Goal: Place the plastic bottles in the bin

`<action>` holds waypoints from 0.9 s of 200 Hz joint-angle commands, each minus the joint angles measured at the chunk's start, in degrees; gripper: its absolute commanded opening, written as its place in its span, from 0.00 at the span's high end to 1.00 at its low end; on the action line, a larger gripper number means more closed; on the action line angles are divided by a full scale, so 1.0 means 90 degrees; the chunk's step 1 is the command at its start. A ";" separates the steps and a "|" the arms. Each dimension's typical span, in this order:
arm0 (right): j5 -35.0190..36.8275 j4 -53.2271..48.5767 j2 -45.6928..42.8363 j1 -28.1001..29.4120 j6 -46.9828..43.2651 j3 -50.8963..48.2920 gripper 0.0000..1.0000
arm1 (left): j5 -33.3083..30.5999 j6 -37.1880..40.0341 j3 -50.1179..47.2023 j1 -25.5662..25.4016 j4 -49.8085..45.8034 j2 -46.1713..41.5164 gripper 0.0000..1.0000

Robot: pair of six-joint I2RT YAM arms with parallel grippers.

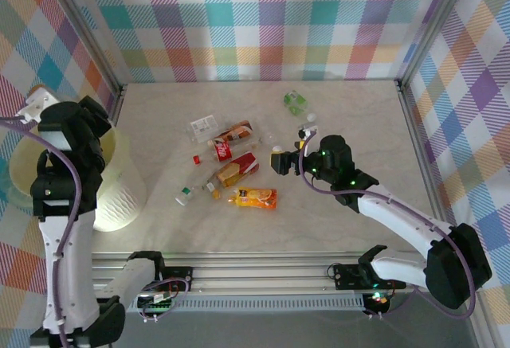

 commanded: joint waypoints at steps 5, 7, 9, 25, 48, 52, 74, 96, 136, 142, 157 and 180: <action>-0.0050 -0.0098 -0.0006 0.0036 -0.0180 0.0172 0.00 | 0.1556 -0.0417 0.0065 0.1421 -0.0111 0.0160 0.52; -0.0038 -0.0103 -0.0010 0.0034 -0.0189 0.0159 0.00 | 0.1687 -0.0450 0.0052 0.1575 -0.0100 0.0176 0.52; -0.0038 -0.0101 -0.0021 0.0035 -0.0186 0.0158 0.00 | 0.1793 -0.0468 0.0037 0.1709 -0.0095 0.0195 0.52; -0.0002 -0.0121 -0.0102 0.0036 -0.0185 0.0078 0.00 | 0.2526 -0.0727 -0.0143 0.2675 0.0002 0.0328 0.52; 0.0084 -0.0222 -0.0264 0.0036 -0.0241 -0.0024 0.00 | 0.3499 -0.1153 -0.0541 0.3758 0.0313 0.0413 0.52; 0.0099 -0.0241 -0.0293 0.0036 -0.0251 -0.0044 0.00 | 0.3676 -0.1255 -0.0606 0.3913 0.0367 0.0441 0.52; 0.0174 -0.0310 -0.0405 0.0033 -0.0283 -0.0108 0.00 | 0.4588 -0.1810 -0.0989 0.4493 0.0839 0.0648 0.53; 0.0199 -0.0360 -0.0457 0.0029 -0.0254 -0.0111 0.00 | 0.4797 -0.2089 -0.1133 0.4589 0.1081 0.0905 0.53; 0.0201 -0.0332 -0.0448 0.0036 -0.0185 -0.0118 0.00 | 0.4862 -0.2388 -0.0936 0.4599 0.0921 0.1443 0.47; 0.0186 -0.0327 -0.0439 0.0035 -0.0174 -0.0103 0.00 | 0.4851 -0.2428 -0.0907 0.4597 0.0890 0.1485 0.45; 0.0174 -0.0332 -0.0429 0.0035 -0.0164 -0.0079 0.00 | 0.4734 -0.2500 -0.0880 0.4598 0.0842 0.1517 0.39; 0.0189 -0.0312 -0.0431 0.0036 -0.0137 -0.0068 0.00 | 0.4726 -0.2622 -0.0889 0.4592 0.0897 0.1501 0.30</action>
